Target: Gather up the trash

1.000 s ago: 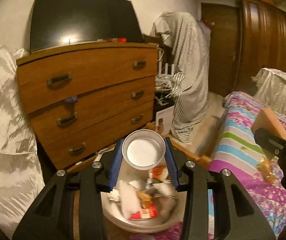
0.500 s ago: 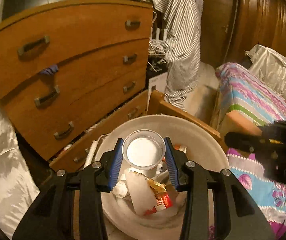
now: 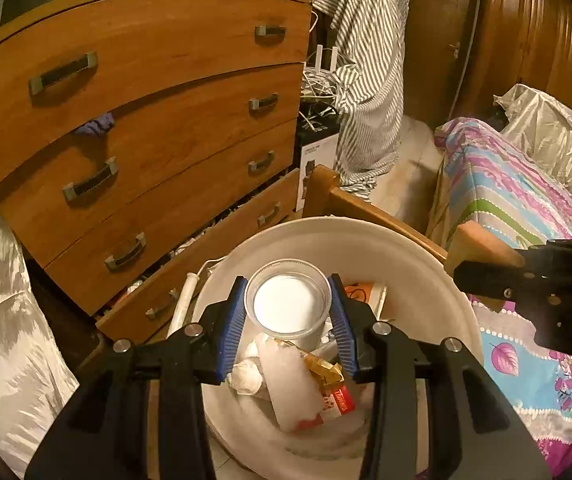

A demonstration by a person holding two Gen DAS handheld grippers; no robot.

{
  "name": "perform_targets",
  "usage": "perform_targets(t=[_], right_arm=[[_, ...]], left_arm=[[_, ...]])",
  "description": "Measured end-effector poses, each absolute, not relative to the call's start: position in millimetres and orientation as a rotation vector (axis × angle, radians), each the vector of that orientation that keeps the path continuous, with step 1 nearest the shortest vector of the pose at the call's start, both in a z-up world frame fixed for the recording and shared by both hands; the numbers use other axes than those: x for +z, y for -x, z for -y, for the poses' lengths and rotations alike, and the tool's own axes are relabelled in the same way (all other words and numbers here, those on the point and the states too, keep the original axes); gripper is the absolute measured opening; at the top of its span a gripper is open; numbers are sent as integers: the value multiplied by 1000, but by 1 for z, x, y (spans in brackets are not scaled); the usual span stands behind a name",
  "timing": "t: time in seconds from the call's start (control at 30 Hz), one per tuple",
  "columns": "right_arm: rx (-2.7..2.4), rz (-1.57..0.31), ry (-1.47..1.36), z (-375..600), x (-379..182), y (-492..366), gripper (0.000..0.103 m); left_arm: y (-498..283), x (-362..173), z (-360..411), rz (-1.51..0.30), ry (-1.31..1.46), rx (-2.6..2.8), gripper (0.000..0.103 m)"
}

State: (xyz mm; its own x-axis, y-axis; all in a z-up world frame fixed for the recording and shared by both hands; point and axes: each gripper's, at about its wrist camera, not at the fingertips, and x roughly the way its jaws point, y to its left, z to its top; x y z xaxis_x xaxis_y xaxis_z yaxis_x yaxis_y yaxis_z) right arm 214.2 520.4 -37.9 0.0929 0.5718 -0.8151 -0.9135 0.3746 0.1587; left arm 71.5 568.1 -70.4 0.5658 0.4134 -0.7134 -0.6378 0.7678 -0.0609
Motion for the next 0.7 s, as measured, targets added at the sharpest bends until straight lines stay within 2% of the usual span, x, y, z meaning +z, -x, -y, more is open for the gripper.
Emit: perform_targets(t=[0.03, 0.07, 0.33, 0.4, 0.43, 0.57, 0.7], right_arm=[[1156, -940, 442, -519, -37, -214, 43], [1157, -932, 430, -517, -34, -215, 49], [1202, -846, 320, -477, -5, -208, 50], [1214, -779, 294, -456, 6, -197, 53], [1215, -745, 276, -446, 10, -190, 56], [1239, -551, 237, -381, 19, -146, 77], [1225, -468, 219, -334, 13, -122, 82]], left_arm=[[-70, -69, -568, -741, 330, 638, 58], [-68, -67, -567, -729, 323, 652, 76], [-45, -47, -558, -667, 302, 698, 85], [-31, -40, -547, -621, 296, 739, 92], [-20, -35, -539, -581, 294, 769, 97], [14, -21, -508, -481, 280, 783, 97], [37, -14, -471, -433, 265, 761, 97]])
